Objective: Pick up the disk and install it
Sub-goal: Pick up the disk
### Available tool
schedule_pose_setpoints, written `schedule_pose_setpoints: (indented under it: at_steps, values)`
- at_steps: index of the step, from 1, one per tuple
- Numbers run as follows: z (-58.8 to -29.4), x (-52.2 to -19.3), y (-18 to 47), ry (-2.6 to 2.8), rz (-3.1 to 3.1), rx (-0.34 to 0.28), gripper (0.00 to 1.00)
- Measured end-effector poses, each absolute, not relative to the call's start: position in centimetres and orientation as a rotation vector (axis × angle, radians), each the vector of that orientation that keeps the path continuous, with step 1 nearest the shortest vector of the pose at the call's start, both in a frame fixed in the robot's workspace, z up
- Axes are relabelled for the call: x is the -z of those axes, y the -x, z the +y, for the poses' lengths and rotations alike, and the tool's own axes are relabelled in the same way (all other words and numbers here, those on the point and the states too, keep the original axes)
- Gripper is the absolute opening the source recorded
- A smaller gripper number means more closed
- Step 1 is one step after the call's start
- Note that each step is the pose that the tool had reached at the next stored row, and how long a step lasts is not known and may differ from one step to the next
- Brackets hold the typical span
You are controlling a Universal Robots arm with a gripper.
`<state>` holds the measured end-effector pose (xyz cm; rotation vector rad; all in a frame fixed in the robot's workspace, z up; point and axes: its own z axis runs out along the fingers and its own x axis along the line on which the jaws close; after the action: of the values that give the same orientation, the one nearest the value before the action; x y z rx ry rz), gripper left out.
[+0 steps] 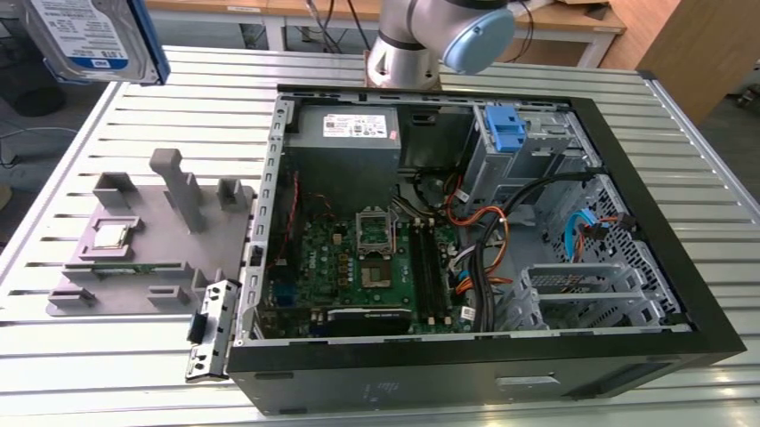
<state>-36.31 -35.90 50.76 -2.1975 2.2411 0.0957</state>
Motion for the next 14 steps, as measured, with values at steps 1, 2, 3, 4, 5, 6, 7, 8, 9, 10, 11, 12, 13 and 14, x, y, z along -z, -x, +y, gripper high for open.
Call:
schedule_pose_setpoints:
  at_steps: [1,2,3,4,5,6,7,8,9,10,11,12,13,14]
  values:
    - [-35.9,-50.7,36.0,2.198,2.241,-0.096,0.35]
    - [-35.9,-50.7,35.7,2.197,2.241,-0.096,0.35]
    - [-35.9,-50.7,35.4,2.198,2.241,-0.096,0.35]
    - [-35.9,-50.7,35.1,2.197,2.241,-0.096,0.35]
    - [-35.9,-50.8,34.7,2.198,2.241,-0.096,0.35]
    - [-35.9,-50.8,34.4,2.198,2.241,-0.096,0.35]
    - [-35.9,-50.7,34.0,2.197,2.241,-0.096,0.35]
    - [-35.9,-50.7,33.7,2.197,2.241,-0.096,0.35]
    - [-35.9,-50.7,33.3,2.197,2.241,-0.096,0.35]
    - [-35.9,-50.8,32.9,2.198,2.241,-0.096,0.35]
    - [-35.9,-50.8,32.6,2.198,2.241,-0.096,0.35]
    - [-35.9,-50.8,32.2,2.198,2.241,-0.096,0.35]
    - [-35.9,-50.7,31.8,2.197,2.241,-0.096,0.35]
    - [-35.9,-50.7,31.4,2.197,2.241,-0.096,0.35]
